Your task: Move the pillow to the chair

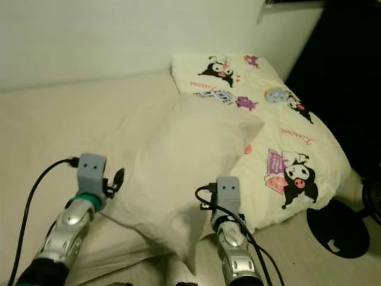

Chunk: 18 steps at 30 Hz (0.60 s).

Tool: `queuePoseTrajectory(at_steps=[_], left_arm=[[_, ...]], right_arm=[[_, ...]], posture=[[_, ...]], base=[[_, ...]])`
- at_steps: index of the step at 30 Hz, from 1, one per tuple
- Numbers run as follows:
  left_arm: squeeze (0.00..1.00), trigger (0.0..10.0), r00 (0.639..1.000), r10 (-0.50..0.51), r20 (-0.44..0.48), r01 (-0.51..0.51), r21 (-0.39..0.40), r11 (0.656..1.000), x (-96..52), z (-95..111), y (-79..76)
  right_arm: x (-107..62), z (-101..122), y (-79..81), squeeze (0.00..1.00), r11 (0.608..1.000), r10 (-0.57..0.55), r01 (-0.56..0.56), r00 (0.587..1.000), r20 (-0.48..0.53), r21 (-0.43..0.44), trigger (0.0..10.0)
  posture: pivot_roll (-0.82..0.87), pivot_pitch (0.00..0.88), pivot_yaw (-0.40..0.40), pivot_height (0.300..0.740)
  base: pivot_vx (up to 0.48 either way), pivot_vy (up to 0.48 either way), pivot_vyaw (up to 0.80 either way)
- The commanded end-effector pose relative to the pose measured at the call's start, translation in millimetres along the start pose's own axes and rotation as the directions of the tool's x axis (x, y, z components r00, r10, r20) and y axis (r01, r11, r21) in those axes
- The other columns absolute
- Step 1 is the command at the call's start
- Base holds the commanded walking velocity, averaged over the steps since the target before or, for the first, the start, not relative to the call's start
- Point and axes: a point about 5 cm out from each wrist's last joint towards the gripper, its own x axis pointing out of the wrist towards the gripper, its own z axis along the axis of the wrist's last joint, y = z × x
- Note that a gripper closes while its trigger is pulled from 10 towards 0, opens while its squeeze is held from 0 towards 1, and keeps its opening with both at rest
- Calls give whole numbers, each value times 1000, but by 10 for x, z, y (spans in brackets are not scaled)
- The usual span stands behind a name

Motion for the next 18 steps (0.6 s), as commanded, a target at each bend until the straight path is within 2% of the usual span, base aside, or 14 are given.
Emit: queuePoseTrajectory(at_steps=[1,4,7,18], left_arm=[[0,10000,1000,-10,-9,11,5,1000,28,2,-58],[0,10000,1000,-12,-6,12,4,1000,37,15,-66],[0,10000,1000,-23,-8,23,9,1000,24,5,-58],[0,10000,1000,-19,-22,19,7,1000,-6,-58,-10]], right_arm=[[-6,-44,-62,0,1000,-18,18,1000,-21,14,10000],[0,-36,-60,0,1000,-14,14,1000,-19,10,10000],[5,-16,-8,0,1000,-21,21,1000,-4,21,10000],[6,-41,21,0,998,-39,39,999,-12,41,10000]], posture=[[80,35,18,740],[80,35,18,740],[53,37,77,740],[35,13,91,740]], base=[[0,0,0],[0,0,0],[0,0,0],[0,0,0]])
